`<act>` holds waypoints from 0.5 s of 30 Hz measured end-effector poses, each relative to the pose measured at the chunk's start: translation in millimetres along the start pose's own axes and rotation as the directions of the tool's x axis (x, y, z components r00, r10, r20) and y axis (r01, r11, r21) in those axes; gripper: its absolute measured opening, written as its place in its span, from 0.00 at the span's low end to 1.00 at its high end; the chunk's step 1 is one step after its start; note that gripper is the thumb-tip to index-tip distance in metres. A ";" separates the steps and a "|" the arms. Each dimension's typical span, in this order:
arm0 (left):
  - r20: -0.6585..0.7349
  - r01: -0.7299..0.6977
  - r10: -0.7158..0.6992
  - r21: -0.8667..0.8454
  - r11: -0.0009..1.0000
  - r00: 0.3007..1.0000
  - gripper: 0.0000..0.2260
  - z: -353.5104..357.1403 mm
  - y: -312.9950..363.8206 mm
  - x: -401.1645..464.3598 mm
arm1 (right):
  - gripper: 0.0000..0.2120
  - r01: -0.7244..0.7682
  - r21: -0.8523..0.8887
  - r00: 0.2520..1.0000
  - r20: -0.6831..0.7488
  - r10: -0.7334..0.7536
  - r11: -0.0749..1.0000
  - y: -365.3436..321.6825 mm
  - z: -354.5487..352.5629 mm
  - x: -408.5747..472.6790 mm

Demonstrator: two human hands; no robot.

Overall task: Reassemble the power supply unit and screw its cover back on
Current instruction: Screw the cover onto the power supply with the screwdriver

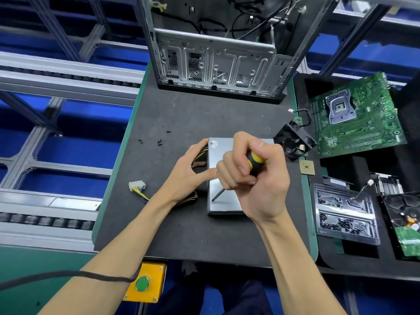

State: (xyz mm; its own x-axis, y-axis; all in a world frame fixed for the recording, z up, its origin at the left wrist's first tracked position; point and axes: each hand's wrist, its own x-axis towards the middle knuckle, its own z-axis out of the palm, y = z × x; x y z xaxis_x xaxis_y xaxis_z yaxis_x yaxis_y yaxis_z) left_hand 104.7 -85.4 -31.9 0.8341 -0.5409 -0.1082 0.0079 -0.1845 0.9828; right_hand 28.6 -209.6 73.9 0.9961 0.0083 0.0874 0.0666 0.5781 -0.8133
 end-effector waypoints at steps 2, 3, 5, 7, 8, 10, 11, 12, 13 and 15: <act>0.000 -0.003 0.003 -0.001 1.000 1.000 0.35 0.1 0.5 0.1 | 0.14 -0.004 -0.006 1.000 0.002 0.004 1.000 -0.3 0.1 0.6; 0.001 -0.006 0.006 -0.001 1.000 1.000 0.35 -0.1 0.5 0.4 | 0.14 -0.007 -0.010 1.000 0.004 0.008 1.000 -0.4 -0.1 0.6; 0.002 -0.008 0.008 0.002 1.000 1.000 0.35 -0.2 0.7 0.6 | 0.14 -0.012 -0.014 1.000 0.007 0.012 1.000 -0.2 -0.1 0.3; 0.000 -0.008 0.008 0.004 1.000 1.000 0.34 -0.2 0.5 0.7 | 0.14 -0.011 -0.021 1.000 0.010 0.011 1.000 0.3 -0.2 0.0; -0.002 -0.008 0.008 0.005 1.000 1.000 0.34 0.0 0.3 0.7 | 0.14 -0.011 -0.025 1.000 0.010 0.011 1.000 0.4 -0.1 0.1; -0.002 -0.003 0.003 0.002 1.000 1.000 0.35 -0.2 -0.3 0.8 | 0.14 -0.013 -0.032 1.000 0.013 0.013 0.999 0.2 0.3 0.7; -0.001 0.001 -0.001 0.002 1.000 1.000 0.35 -0.4 -0.3 0.7 | 0.14 -0.013 -0.036 1.000 0.015 0.014 0.999 0.1 0.5 0.8; 0.000 0.004 -0.004 0.003 1.000 1.000 0.34 -0.2 -0.5 0.7 | 0.14 -0.013 -0.041 1.000 0.018 0.013 0.999 0.0 0.9 0.9; -0.002 0.010 -0.010 0.004 1.000 1.000 0.34 -0.4 -0.8 0.8 | 0.14 -0.011 -0.047 1.000 0.023 0.012 0.999 0.2 1.5 1.0; -0.004 0.022 -0.022 0.012 1.000 1.000 0.32 -1.0 -3.2 1.0 | 0.14 -0.005 -0.065 0.999 0.034 0.007 0.998 1.3 3.1 1.1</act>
State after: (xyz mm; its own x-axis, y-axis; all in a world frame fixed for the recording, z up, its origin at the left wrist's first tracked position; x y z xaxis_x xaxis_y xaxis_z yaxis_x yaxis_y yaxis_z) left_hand 106.1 -84.5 -35.0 0.8357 -0.5338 -0.1288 0.0195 -0.2056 0.9785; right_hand 29.5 -206.3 74.8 0.9941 0.0405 0.1011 0.0651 0.5234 -0.8496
